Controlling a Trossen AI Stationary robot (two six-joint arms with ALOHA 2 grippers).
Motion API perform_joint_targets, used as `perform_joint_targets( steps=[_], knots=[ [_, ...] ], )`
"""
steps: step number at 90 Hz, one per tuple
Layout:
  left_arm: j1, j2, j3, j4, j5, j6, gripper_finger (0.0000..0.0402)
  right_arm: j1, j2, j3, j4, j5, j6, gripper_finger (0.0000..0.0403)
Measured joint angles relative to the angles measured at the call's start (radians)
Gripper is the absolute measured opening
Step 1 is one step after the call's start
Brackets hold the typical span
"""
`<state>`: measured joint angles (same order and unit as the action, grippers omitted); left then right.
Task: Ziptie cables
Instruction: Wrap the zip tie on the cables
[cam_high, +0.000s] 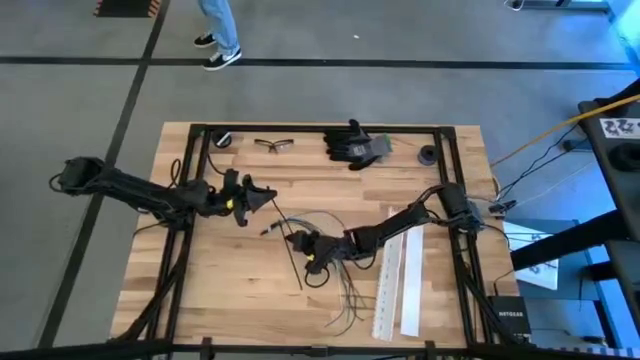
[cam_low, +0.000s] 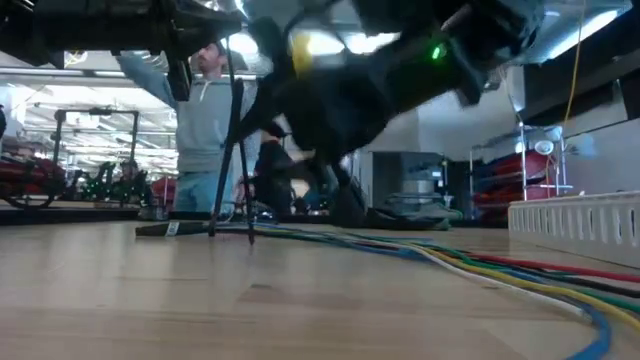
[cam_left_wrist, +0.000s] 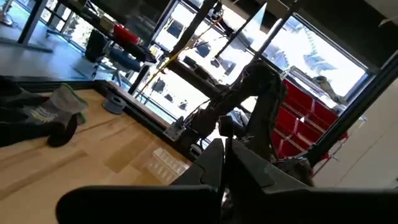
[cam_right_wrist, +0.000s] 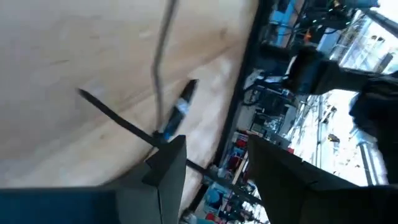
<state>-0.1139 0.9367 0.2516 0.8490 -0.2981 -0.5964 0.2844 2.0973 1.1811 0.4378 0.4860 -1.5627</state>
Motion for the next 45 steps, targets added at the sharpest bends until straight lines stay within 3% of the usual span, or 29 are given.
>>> perform_joint_targets(
  steps=[15, 45],
  knots=[
    [-0.003, 0.0, 0.0, 0.0, 0.0, 0.0, 0.0, -0.003, -0.043, 0.0, -0.16, -0.049, 0.07, 0.0159],
    [-0.003, 0.0, 0.0, 0.0, 0.0, 0.001, 0.0, -0.024, -0.032, -0.001, -0.135, -0.151, 0.088, 0.0159]
  ],
)
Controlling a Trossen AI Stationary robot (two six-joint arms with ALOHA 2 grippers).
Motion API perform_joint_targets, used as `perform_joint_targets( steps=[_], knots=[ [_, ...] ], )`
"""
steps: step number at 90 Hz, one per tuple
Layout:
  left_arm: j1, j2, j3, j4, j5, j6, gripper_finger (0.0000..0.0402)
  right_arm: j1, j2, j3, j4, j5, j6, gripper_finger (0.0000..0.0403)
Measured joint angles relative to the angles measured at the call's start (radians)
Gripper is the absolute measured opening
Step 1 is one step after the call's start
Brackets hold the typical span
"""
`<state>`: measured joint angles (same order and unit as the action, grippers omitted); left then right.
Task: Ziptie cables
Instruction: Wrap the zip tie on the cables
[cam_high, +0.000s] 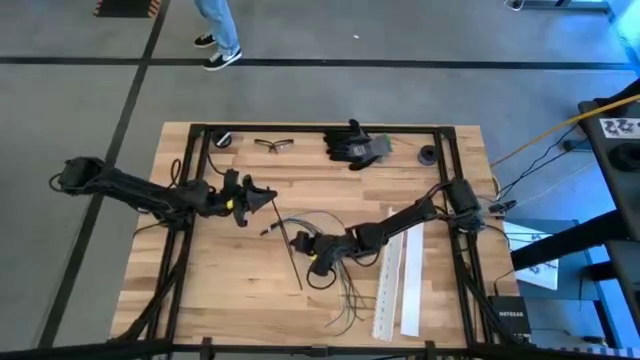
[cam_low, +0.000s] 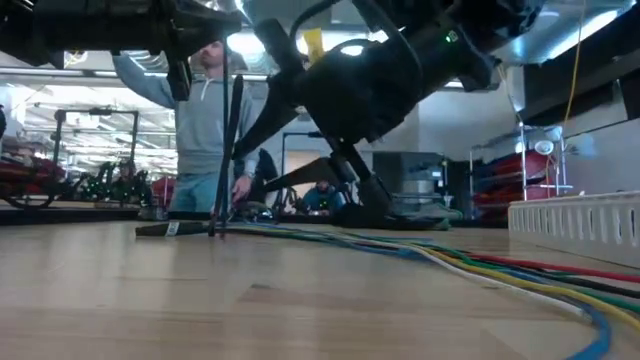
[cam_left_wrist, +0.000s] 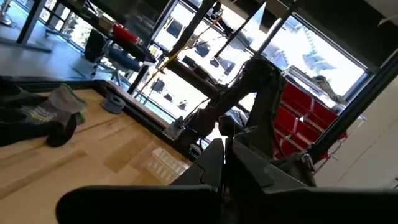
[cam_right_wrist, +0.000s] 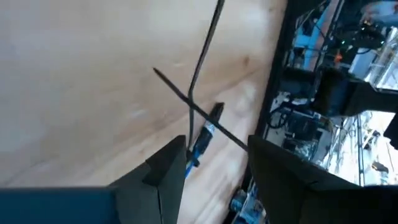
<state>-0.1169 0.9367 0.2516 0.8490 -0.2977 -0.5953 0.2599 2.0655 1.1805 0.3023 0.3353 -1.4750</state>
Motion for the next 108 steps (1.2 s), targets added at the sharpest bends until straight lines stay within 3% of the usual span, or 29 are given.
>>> perform_joint_targets(
  steps=[25, 53, 74, 89, 108],
  knots=[
    [0.0, 0.0, 0.0, 0.002, 0.0, 0.006, 0.0, -0.032, 0.069, 0.001, 0.129, -0.03, -0.177, 0.0159],
    [0.0, 0.0, 0.0, 0.006, 0.0, 0.02, 0.0, -0.031, 0.133, 0.061, 0.149, -0.052, -0.17, 0.0144],
    [0.0, 0.0, 0.0, -0.003, 0.0, 0.024, 0.0, -0.031, 0.134, 0.087, 0.123, -0.012, 0.007, 0.0013],
    [0.0, -0.001, 0.0, -0.021, 0.0, 0.046, 0.0, -0.023, 0.085, 0.065, 0.057, 0.017, 0.162, 0.0004],
    [0.0, -0.001, -0.001, -0.092, 0.0, 0.073, 0.0, -0.027, -0.062, -0.006, -0.04, -0.055, 0.318, 0.0]
  ],
)
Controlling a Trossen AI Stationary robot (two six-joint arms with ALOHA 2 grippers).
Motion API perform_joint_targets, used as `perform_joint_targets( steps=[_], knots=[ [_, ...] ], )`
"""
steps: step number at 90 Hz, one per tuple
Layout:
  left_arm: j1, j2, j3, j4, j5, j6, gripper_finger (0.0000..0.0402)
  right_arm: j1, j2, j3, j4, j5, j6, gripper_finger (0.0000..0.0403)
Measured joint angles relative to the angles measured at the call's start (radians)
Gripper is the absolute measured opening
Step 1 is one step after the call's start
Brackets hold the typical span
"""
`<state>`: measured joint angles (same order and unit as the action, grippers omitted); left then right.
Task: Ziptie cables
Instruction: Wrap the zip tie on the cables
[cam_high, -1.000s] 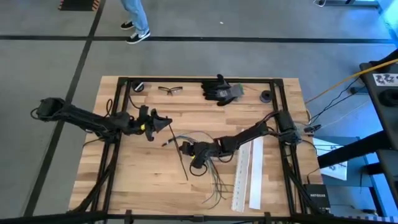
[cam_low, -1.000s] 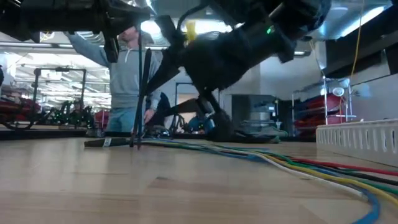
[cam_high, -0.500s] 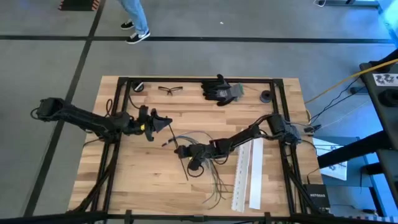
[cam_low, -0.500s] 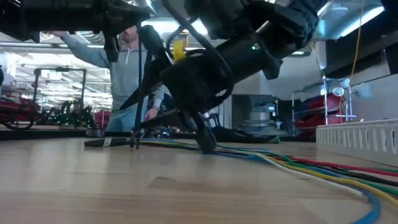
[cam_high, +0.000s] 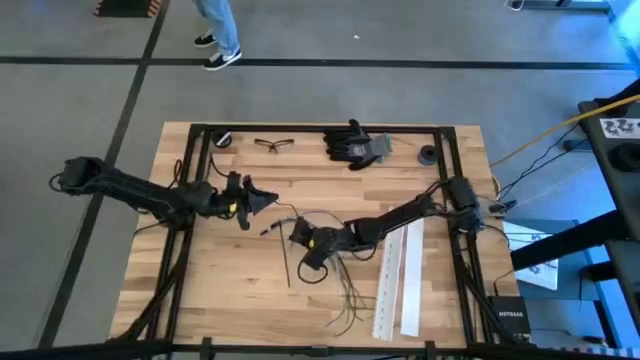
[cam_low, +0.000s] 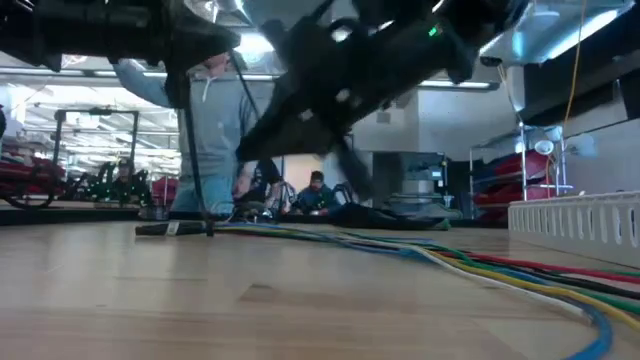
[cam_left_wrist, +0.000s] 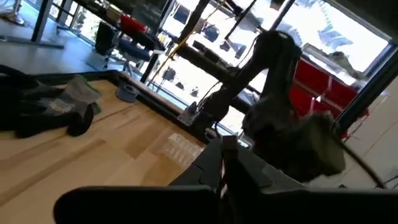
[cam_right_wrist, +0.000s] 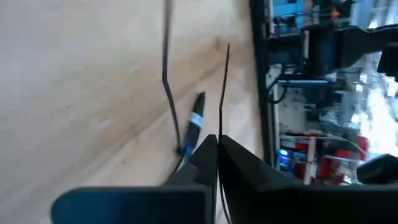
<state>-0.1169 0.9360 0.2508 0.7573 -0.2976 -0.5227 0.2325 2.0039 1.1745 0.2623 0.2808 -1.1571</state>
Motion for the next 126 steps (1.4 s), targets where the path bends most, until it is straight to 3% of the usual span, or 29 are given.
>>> perform_joint_targets(
  steps=[12, 29, 43, 61, 82, 98, 126],
  knots=[
    [0.0, 0.0, 0.0, -0.001, 0.0, 0.048, 0.0, -0.009, -0.053, -0.011, 0.002, -0.12, 0.262, 0.0],
    [0.0, 0.0, 0.0, 0.001, -0.001, 0.15, 0.0, -0.055, -0.068, -0.012, 0.176, -0.327, 0.797, 0.0],
    [0.0, 0.0, 0.009, -0.036, -0.009, 0.271, 0.0, -0.091, -0.068, -0.012, 0.311, -0.413, 1.163, 0.0],
    [-0.026, 0.0, 0.086, -0.225, -0.088, 0.48, 0.0, -0.13, -0.068, -0.011, 0.383, -0.49, 1.54, 0.0],
    [-0.086, 0.0, 0.16, -0.321, -0.136, 0.779, 0.0, -0.177, -0.067, -0.012, 0.391, -0.588, 1.875, 0.0],
    [-0.126, 0.016, 0.175, -0.319, -0.18, 0.999, 0.0, -0.192, -0.067, -0.012, 0.402, -0.603, 2.037, 0.0],
    [-0.132, 0.131, 0.175, -0.227, -0.183, 1.107, 0.0, -0.195, -0.067, -0.01, 0.418, -0.567, 2.147, 0.0]
  ],
)
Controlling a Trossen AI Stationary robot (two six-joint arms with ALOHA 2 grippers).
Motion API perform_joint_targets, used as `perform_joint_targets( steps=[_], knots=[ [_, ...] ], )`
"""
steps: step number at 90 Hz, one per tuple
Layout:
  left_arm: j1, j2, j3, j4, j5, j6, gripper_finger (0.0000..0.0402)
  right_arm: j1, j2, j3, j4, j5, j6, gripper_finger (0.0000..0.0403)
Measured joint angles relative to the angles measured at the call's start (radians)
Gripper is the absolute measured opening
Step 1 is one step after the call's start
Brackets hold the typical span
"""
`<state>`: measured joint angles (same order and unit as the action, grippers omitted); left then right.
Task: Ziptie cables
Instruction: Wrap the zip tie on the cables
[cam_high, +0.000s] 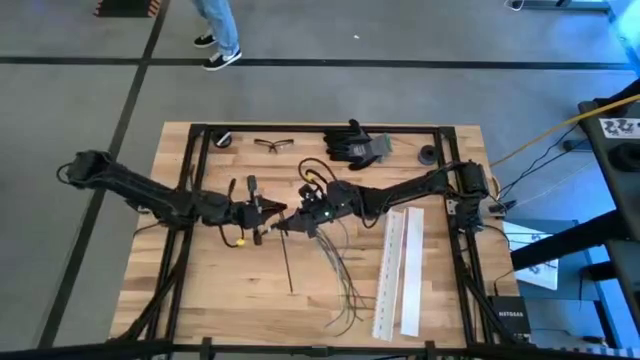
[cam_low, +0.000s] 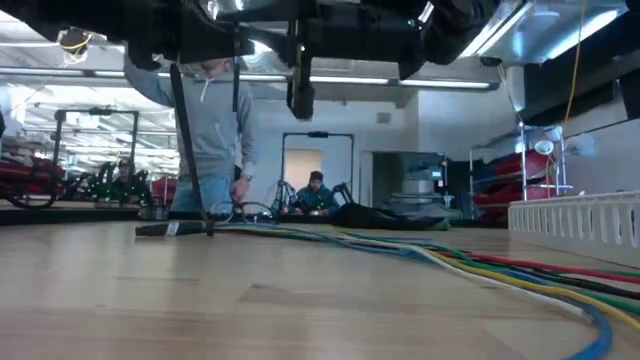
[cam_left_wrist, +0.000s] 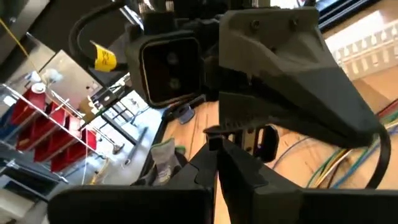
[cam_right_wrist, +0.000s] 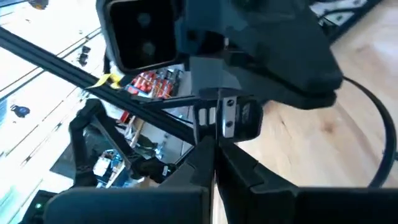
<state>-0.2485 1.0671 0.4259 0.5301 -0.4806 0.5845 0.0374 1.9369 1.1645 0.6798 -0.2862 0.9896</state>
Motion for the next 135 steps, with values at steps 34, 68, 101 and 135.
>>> perform_joint_targets(
  steps=[34, 68, 101, 135],
  knots=[
    [0.0, -0.001, 0.0, 0.014, -0.004, -0.005, 0.0, 0.009, 0.0, 0.0, -0.001, 0.003, 0.004, 0.0],
    [-0.001, -0.005, 0.0, 0.01, -0.005, -0.007, 0.0, 0.009, 0.0, 0.0, 0.0, 0.004, 0.005, 0.0],
    [-0.002, -0.05, 0.0, 0.0, -0.005, -0.008, 0.0, 0.009, 0.0, 0.0, 0.0, 0.004, 0.004, 0.0],
    [-0.002, -0.059, 0.0, -0.058, -0.004, -0.059, 0.0, 0.009, 0.0, -0.001, 0.029, -0.002, -0.001, 0.0]
  ],
)
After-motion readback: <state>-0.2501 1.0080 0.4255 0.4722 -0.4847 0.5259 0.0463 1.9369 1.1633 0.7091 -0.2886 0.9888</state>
